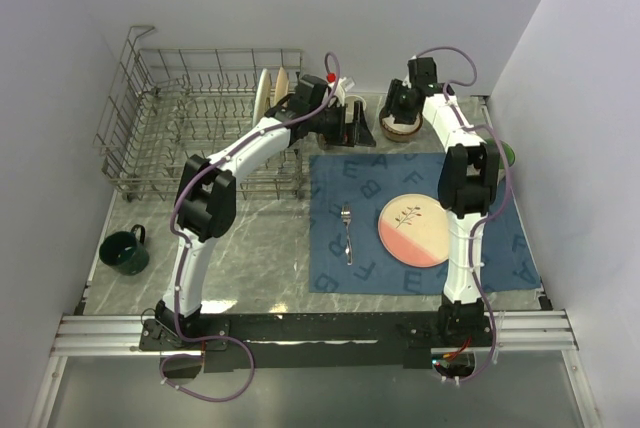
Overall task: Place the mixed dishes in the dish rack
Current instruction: Grab a bowl with the left arm
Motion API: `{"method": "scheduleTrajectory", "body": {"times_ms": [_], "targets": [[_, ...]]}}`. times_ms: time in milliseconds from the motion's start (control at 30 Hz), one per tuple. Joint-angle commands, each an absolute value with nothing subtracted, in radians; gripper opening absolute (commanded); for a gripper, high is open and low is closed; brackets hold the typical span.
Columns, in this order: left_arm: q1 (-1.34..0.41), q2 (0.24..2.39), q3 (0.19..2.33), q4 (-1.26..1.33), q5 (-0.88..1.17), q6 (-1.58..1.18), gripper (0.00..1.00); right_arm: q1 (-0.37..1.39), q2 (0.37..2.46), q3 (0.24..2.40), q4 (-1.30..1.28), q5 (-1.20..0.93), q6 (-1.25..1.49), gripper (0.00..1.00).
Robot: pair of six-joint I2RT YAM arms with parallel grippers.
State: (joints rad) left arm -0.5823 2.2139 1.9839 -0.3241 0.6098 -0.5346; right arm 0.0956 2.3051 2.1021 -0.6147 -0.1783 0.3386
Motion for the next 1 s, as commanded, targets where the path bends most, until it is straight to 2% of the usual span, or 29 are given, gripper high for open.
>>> {"method": "scheduleTrajectory", "body": {"times_ms": [0,67,167,700,800,833,900,933,967], "targets": [[-0.586,2.138,1.979,-0.316,0.614,-0.517,0.97,0.092,2.324,2.111,-0.592,-0.181,0.313,0.52],[-0.586,2.14,1.979,-0.316,0.615,-0.522,0.97,0.092,2.327,2.106,-0.589,-0.172,0.31,0.46],[-0.586,2.14,1.977,-0.316,0.615,-0.523,0.97,0.092,2.332,2.106,-0.586,-0.16,0.308,0.43],[-0.586,2.145,1.977,-0.314,0.617,-0.528,0.97,0.092,2.391,2.16,-0.607,-0.166,0.288,0.42],[-0.586,2.141,1.976,-0.318,0.615,-0.528,0.97,0.094,2.41,2.181,-0.624,-0.16,0.295,0.31],[-0.586,2.14,1.976,-0.318,0.614,-0.525,0.97,0.095,2.411,2.184,-0.627,-0.156,0.296,0.21],[-0.586,2.138,1.973,-0.319,0.612,-0.526,0.97,0.094,2.41,2.183,-0.627,-0.153,0.299,0.11],[-0.586,2.137,1.971,-0.318,0.612,-0.526,0.97,0.095,2.408,2.18,-0.626,-0.15,0.298,0.02],[-0.586,2.138,1.97,-0.319,0.612,-0.525,0.97,0.095,2.405,2.175,-0.624,-0.149,0.301,0.0]]}}
